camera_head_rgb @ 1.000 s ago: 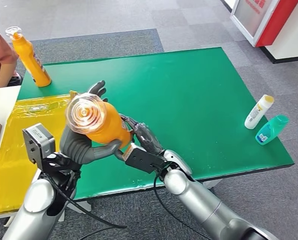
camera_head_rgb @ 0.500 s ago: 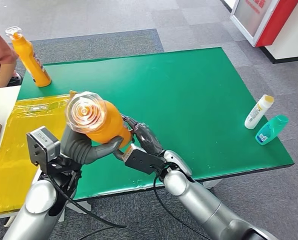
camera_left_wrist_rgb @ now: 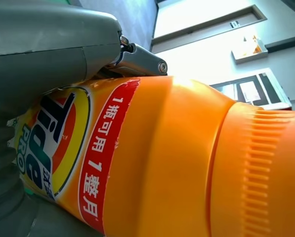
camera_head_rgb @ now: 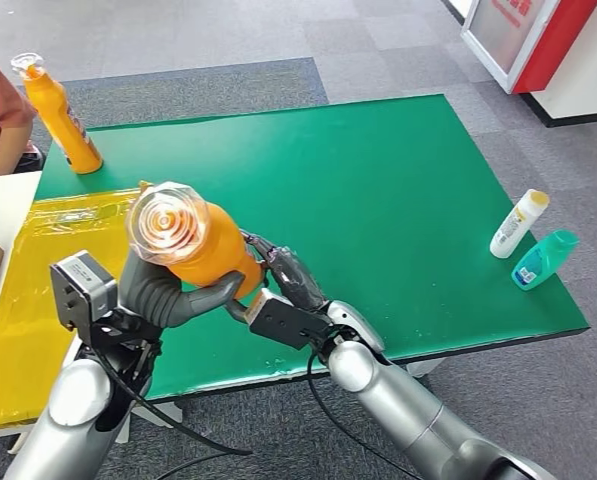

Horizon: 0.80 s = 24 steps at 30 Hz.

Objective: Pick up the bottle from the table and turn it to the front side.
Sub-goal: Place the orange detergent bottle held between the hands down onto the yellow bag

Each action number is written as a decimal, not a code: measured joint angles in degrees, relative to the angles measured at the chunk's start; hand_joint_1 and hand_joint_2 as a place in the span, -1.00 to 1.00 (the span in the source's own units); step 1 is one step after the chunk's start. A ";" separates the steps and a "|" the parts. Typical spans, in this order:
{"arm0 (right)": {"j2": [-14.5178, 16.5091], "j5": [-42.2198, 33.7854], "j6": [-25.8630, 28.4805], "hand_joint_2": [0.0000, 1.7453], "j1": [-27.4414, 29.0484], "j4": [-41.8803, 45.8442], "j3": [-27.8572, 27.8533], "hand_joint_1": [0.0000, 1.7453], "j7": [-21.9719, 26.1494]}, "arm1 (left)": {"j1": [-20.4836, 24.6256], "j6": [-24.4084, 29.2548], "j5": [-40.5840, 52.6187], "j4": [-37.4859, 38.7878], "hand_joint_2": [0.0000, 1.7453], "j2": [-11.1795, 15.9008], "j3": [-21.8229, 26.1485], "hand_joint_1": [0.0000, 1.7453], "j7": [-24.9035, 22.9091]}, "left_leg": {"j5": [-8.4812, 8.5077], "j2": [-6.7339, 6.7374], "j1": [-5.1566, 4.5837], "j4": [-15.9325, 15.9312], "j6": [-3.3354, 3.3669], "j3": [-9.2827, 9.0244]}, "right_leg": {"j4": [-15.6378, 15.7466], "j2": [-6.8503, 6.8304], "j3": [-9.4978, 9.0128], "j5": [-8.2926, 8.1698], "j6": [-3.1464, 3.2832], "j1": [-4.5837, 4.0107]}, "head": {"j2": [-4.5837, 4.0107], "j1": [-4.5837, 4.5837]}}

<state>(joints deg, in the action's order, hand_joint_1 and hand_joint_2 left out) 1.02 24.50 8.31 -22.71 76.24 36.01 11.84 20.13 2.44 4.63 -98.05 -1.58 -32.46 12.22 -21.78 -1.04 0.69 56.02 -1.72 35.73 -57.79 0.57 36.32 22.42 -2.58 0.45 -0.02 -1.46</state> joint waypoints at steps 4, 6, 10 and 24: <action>-0.02 -1.38 0.30 1.00 0.07 0.00 -0.36 1.00 -0.18 | 0.10 1.51 -0.12 0.00 1.00 0.32 0.82 1.00 -0.03 | 0.00 0.00 0.00 0.00 0.00 0.00 | 0.00 0.00 0.00 0.00 0.00 0.00 | 0.00 0.00; -0.02 -2.30 0.25 1.00 0.16 0.00 -0.82 0.81 -0.12 | 0.11 2.81 1.67 0.00 1.00 0.48 1.41 1.00 0.14 | 0.00 0.00 0.00 0.00 0.00 0.00 | 0.00 0.00 0.00 0.00 0.00 0.00 | 0.00 0.00; 0.02 -5.57 -1.01 1.00 0.11 0.08 -2.44 -1.00 0.25 | -0.03 10.20 16.78 0.00 1.00 0.89 1.88 1.00 0.07 | 0.00 0.00 0.00 0.00 0.00 0.00 | 0.00 0.00 0.01 0.00 0.00 0.00 | 0.00 -0.01; 0.10 -14.49 -3.87 1.00 1.46 0.50 -8.40 -1.00 1.28 | 1.26 21.43 38.25 1.39 1.00 3.92 6.19 1.00 -3.02 | 0.02 0.00 -0.01 0.00 0.01 0.00 | 0.00 0.01 0.01 0.00 0.00 0.01 | 0.00 0.00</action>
<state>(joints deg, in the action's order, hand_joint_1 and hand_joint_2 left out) 1.13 10.02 4.44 -21.25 76.74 27.62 13.11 21.39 23.87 42.88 -96.66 2.34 -26.27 9.20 -21.76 -1.04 0.68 56.02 -1.71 35.73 -57.79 0.58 36.33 22.42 -2.59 0.46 -0.02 -1.46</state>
